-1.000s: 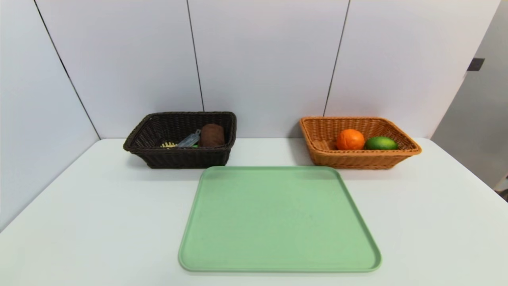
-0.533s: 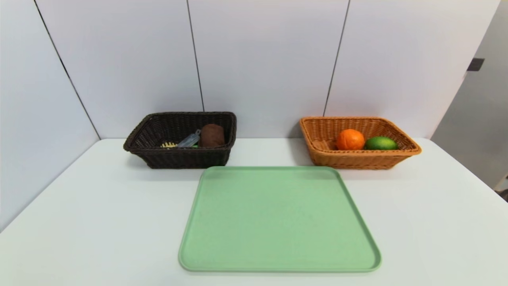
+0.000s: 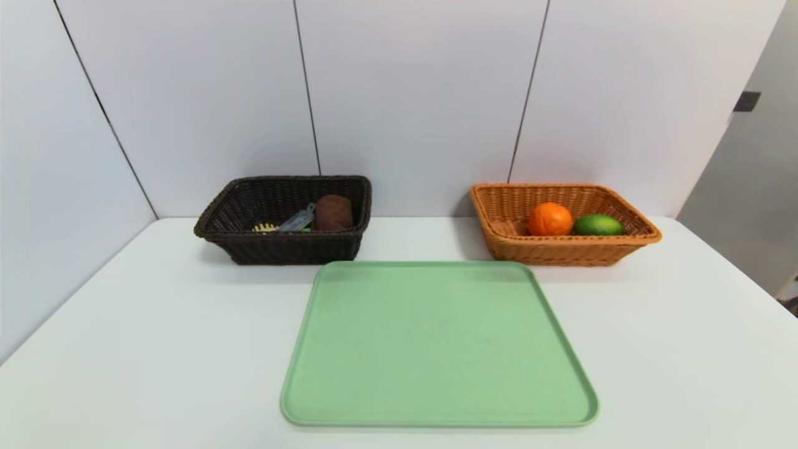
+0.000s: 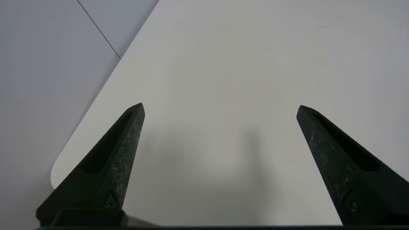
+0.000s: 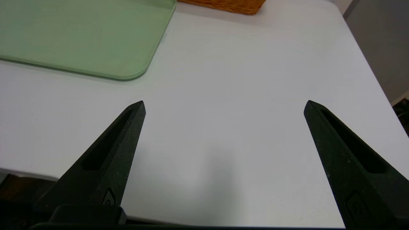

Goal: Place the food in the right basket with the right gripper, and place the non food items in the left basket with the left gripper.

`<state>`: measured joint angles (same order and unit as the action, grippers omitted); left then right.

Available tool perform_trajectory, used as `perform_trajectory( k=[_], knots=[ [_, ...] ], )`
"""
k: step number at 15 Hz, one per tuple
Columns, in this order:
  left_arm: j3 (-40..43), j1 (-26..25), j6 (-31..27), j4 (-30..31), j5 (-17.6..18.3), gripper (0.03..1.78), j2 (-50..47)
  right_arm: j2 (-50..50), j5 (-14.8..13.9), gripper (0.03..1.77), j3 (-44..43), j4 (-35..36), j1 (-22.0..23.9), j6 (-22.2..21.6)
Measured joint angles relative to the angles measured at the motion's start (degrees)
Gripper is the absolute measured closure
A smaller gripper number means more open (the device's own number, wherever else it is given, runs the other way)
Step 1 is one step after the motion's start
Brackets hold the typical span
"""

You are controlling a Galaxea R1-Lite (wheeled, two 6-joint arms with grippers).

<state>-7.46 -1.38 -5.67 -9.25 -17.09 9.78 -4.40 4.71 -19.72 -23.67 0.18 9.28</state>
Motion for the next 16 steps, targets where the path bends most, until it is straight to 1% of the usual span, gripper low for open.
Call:
perform_trajectory(
  k=[1, 3, 4, 5, 9, 11, 13, 16],
  knots=[
    [2.3, 0.0, 0.0, 5.0, 0.8, 0.12, 0.0, 1.3, -0.2, 0.09, 4.2, 6.0, 0.0, 0.1],
    [5.8, 0.0, 1.0, 14.0, 4.3, 0.12, 0.0, 3.0, -0.5, 0.09, 9.7, 15.3, -0.1, 0.2],
    [6.6, 0.0, 1.9, 17.5, 6.4, 0.12, 0.0, 3.5, -0.5, 0.09, 11.4, 17.6, -0.1, 0.2],
    [7.0, 0.0, 2.7, 19.7, 8.3, 0.12, 0.0, 3.9, -0.6, 0.09, 13.1, 18.0, -0.1, 0.3],
    [7.4, 0.0, 5.0, 19.9, 13.2, 0.12, -1.3, 4.4, -1.6, 0.09, 17.2, 18.0, -0.1, -0.2],
    [7.4, 0.1, 5.2, 16.6, 14.8, 0.12, -3.9, 4.5, -1.7, 0.09, 17.5, 18.1, -0.1, -0.5],
    [7.5, 0.3, 5.6, 13.1, 15.3, 0.12, -7.0, 4.5, -1.7, 0.09, 17.7, 18.1, -0.1, -1.9],
    [7.5, 0.4, 7.3, 14.0, 15.2, 0.12, -9.0, 4.5, -2.1, 0.09, 17.8, 18.1, -0.2, -3.7]
  ],
)
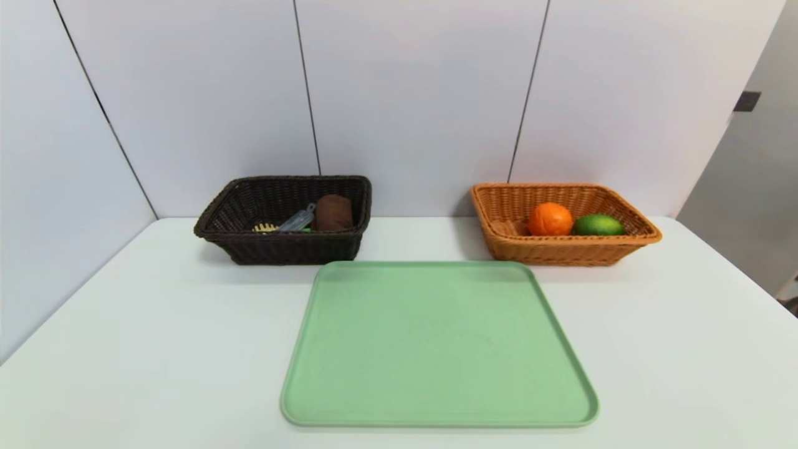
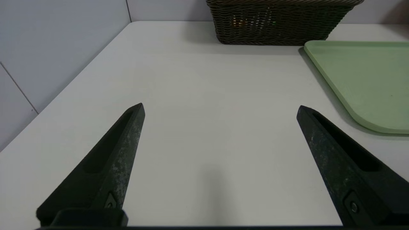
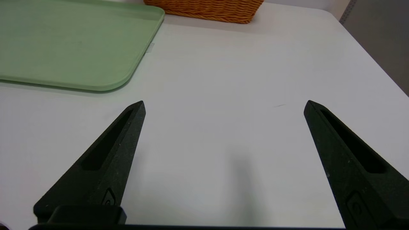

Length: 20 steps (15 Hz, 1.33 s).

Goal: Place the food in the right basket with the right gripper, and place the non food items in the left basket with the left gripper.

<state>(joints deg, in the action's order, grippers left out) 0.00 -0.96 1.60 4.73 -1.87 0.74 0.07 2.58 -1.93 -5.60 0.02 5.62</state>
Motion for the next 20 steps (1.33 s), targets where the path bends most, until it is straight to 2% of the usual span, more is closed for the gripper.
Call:
perform_trajectory(
  k=[3, 10, 14, 20],
  knots=[
    [0.0, 0.0, 1.1, 0.0, -0.1, 0.12, -0.6, 0.0, -0.6, 0.09, 0.0, 0.0, 0.0, -1.4],
    [0.0, 0.1, 1.2, 0.0, -0.1, 0.12, -0.6, 0.0, -0.7, 0.09, 0.0, 0.1, 0.0, -1.2],
    [0.0, 0.0, 1.2, 0.0, -0.1, 0.12, -0.7, 0.0, -0.7, 0.09, 1.5, 5.1, 0.0, -1.2],
    [0.0, 0.0, 1.2, 0.1, -0.1, 0.12, -0.7, 0.0, -0.7, 0.09, 1.9, 5.1, 0.0, -1.3]
  ],
)
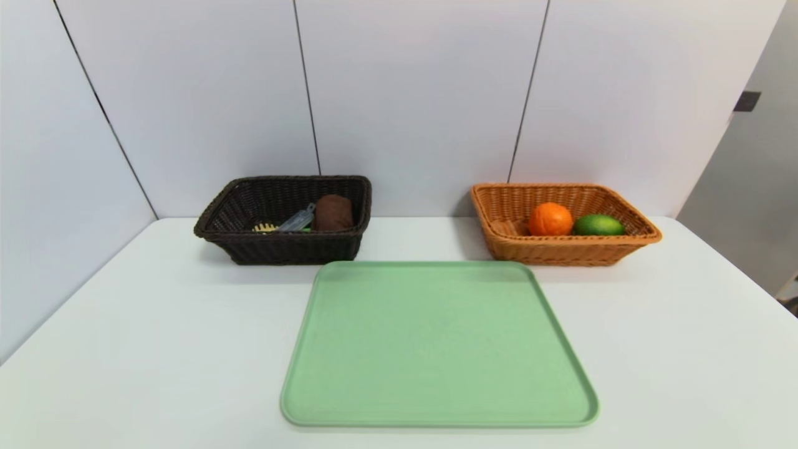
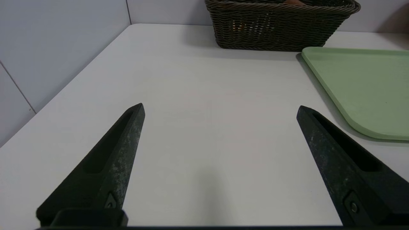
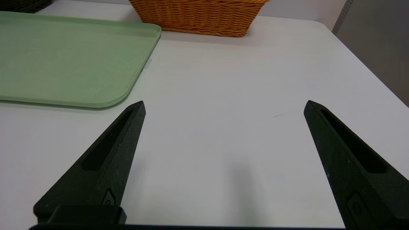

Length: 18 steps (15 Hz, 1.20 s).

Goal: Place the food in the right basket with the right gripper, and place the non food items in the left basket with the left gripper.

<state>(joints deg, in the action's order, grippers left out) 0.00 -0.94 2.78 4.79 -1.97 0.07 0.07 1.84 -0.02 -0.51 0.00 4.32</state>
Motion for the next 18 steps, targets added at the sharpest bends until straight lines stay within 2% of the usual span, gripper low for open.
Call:
perform_trajectory(
  k=[18],
  knots=[
    [0.0, 0.2, 0.0, 0.0, 0.0, 0.12, 0.0, 0.0, 0.0, 0.09, 0.0, 0.0, 0.0, -0.3]
  ],
)
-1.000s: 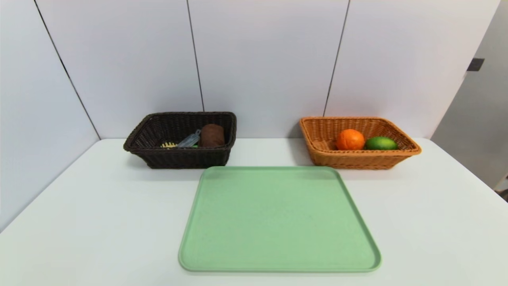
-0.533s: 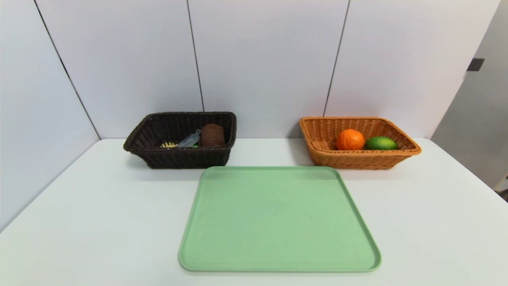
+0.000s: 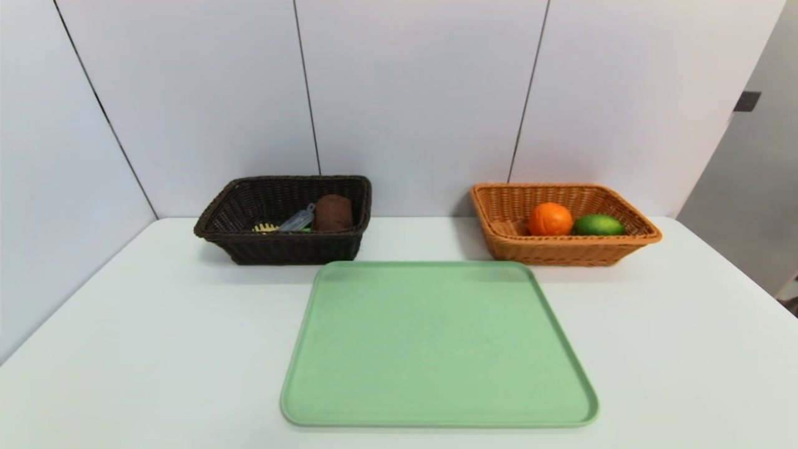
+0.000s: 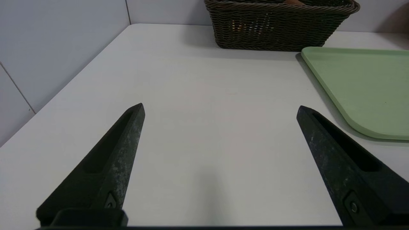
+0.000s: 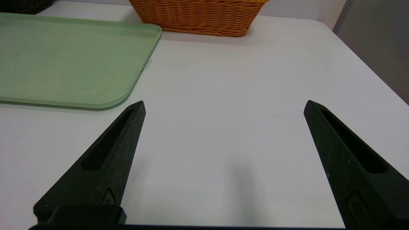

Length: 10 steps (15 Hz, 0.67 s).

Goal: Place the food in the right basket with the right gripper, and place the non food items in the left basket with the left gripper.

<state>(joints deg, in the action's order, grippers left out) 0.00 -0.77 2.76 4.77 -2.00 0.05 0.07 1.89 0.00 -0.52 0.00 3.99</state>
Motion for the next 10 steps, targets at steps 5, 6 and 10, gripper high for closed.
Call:
perform_trajectory(
  k=[5, 6, 10],
  knots=[
    [0.0, 0.0, 0.0, 0.0, 0.0, 0.12, 0.0, 0.0, 0.0, 0.09, 0.0, 0.0, 0.0, 0.0],
    [0.0, 0.0, 0.0, 0.0, 0.0, 0.12, 0.0, 0.0, 0.0, 0.09, 0.0, 0.0, 0.0, 0.0],
    [0.0, 0.0, 0.0, 0.0, 0.0, 0.12, 0.0, 0.0, 0.0, 0.09, 0.0, 0.1, 0.0, 0.0]
  ],
)
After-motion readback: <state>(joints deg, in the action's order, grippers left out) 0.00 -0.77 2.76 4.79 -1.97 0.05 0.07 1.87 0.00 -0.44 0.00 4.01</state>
